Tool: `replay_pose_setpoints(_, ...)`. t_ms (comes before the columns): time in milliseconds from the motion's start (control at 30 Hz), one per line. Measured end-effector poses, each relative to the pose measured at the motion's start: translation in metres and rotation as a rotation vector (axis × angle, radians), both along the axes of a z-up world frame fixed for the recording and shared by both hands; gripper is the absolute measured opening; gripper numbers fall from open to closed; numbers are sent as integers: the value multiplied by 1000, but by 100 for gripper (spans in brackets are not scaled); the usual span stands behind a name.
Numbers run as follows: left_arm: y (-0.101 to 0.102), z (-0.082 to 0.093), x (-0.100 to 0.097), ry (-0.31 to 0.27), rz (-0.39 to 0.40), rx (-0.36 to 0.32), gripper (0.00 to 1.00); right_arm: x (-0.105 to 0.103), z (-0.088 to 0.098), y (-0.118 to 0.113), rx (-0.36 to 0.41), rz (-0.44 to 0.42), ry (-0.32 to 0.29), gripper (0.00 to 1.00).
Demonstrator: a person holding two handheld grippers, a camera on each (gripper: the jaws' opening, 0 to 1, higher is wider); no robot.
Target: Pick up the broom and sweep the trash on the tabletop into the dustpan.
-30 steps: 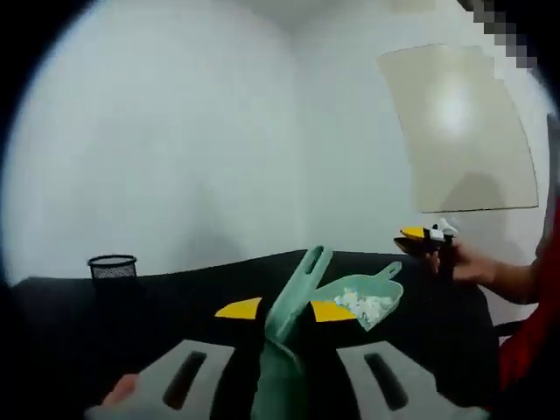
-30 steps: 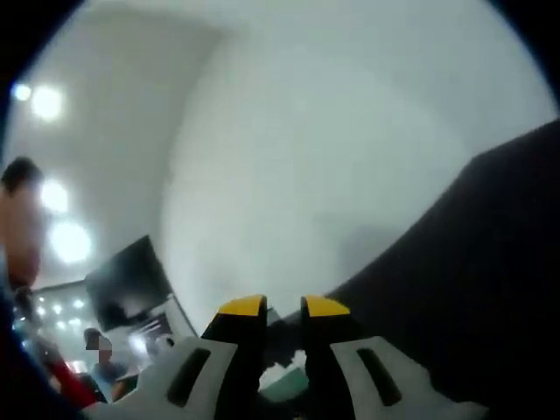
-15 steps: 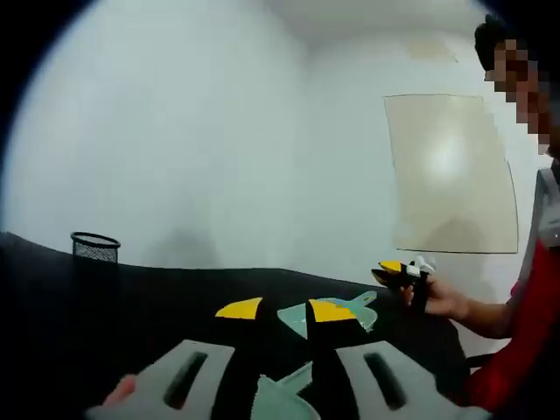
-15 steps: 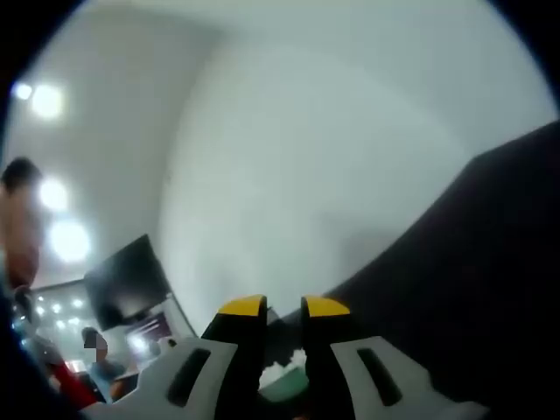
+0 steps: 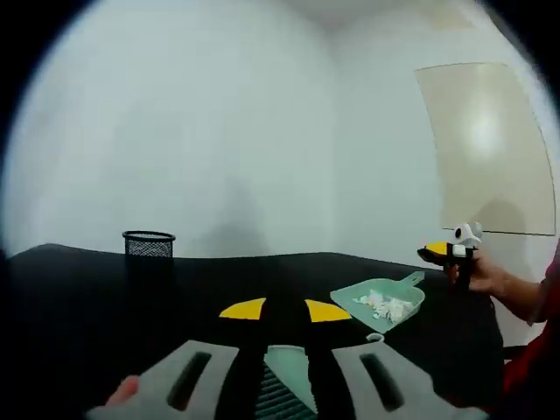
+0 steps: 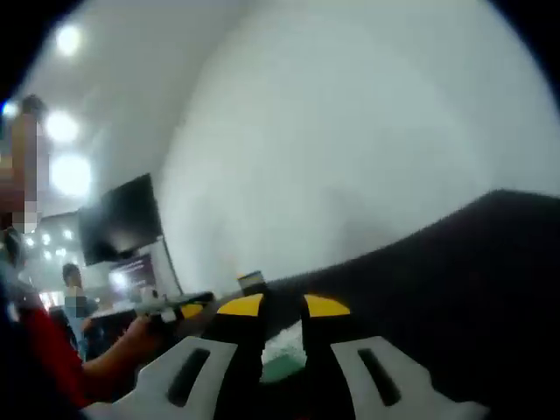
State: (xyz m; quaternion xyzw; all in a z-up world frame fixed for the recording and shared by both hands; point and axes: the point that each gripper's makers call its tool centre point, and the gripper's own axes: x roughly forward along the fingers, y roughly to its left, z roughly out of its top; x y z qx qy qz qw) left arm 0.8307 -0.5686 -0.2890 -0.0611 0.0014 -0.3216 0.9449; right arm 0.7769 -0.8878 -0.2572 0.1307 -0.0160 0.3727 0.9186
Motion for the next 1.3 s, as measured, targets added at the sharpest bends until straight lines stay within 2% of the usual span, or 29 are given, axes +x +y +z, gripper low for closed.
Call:
replay_pose_setpoints(67, -2, 0, -1, 6, -9, -16, 13, 1, 16, 9, -68, 40, -62, 22)
replay_pose_setpoints(100, -2, 0, -2, 9, -12, -20, 13, 1, 24, 18, -88, 78, -64, 23)
replay_pose_setpoints(133, -3, 0, -2, 11, -15, -22, 13, 5, 27, 24, -110, 80, -46, 24)
replay_pose_setpoints(167, -3, 0, -2, 11, -17, -21, 13, 8, 29, 30, -166, 73, -50, 24)
replay_pose_setpoints(233, -4, 0, -3, 5, -17, -11, 13, 10, 26, 41, -291, 61, -78, 24)
replay_pose_setpoints(267, -4, 1, -4, 2, -19, -7, 13, 13, 18, 44, -382, 24, -65, 24)
replay_pose_setpoints(300, -5, 1, -4, 1, -22, -6, 13, 15, 14, 44, -421, -1, -56, 24)
replay_pose_setpoints(333, -6, 1, -4, 4, -25, -8, 13, 20, 9, 37, -427, -72, -30, 24)
replay_pose_setpoints(400, -6, 1, -3, 5, -26, -7, 13, 22, 3, 28, -306, -175, 41, 24)
replay_pose_setpoints(467, -6, 2, -3, 0, -25, -7, 13, 19, -14, 14, -148, -261, 184, 24)
replay_pose_setpoints(500, -7, 2, -3, 0, -26, -6, 13, 18, -25, -2, -74, -330, 234, 24)
replay_pose_setpoints(567, -9, 0, -4, 7, -33, 0, 13, 16, -30, -34, 83, -456, 276, 24)
replay_pose_setpoints(633, -11, -1, -5, 11, -41, 2, 13, 9, -38, -59, 182, -544, 326, 26)
replay_pose_setpoints(667, -12, 0, -6, 8, -45, 3, 13, 7, -42, -65, 232, -556, 359, 29)
replay_pose_setpoints(767, -12, 2, -7, -2, -45, 4, 13, 3, -50, -56, 360, -514, 443, 34)
replay_pose_setpoints(1000, -5, 7, -9, -23, -29, -18, 12, 8, -73, -15, 542, -437, 614, 34)
replay_pose_setpoints(1100, -5, 8, -9, -28, -32, -26, 11, 13, -80, -4, 547, -432, 627, 34)
replay_pose_setpoints(1200, -7, 9, -10, -30, -42, -24, 11, 20, -77, -7, 620, -462, 600, 32)
replay_pose_setpoints(1300, -9, 8, -11, -28, -50, -18, 11, 26, -78, -3, 656, -453, 616, 32)
